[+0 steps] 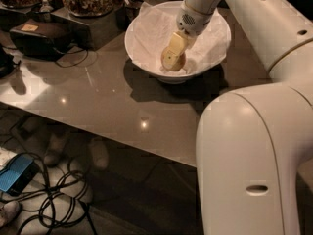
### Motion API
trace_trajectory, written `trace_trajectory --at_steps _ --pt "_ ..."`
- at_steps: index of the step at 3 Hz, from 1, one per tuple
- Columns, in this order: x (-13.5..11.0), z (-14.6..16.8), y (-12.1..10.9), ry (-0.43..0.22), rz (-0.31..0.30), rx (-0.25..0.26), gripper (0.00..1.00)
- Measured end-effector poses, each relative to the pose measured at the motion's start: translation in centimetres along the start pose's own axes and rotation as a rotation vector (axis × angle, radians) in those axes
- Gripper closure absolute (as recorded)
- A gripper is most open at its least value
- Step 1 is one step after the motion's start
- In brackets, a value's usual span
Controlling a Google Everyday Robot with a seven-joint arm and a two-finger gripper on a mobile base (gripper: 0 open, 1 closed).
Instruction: Pick apple from white bowl
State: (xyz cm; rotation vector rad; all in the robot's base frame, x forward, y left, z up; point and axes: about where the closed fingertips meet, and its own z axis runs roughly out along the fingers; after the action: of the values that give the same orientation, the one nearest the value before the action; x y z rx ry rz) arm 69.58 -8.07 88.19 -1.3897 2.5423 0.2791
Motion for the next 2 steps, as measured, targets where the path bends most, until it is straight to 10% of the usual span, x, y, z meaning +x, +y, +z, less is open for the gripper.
trace_trajectory --at_steps 2 --pt "-0.09 1.02 -0.07 0.015 -0.002 -0.011 0.23"
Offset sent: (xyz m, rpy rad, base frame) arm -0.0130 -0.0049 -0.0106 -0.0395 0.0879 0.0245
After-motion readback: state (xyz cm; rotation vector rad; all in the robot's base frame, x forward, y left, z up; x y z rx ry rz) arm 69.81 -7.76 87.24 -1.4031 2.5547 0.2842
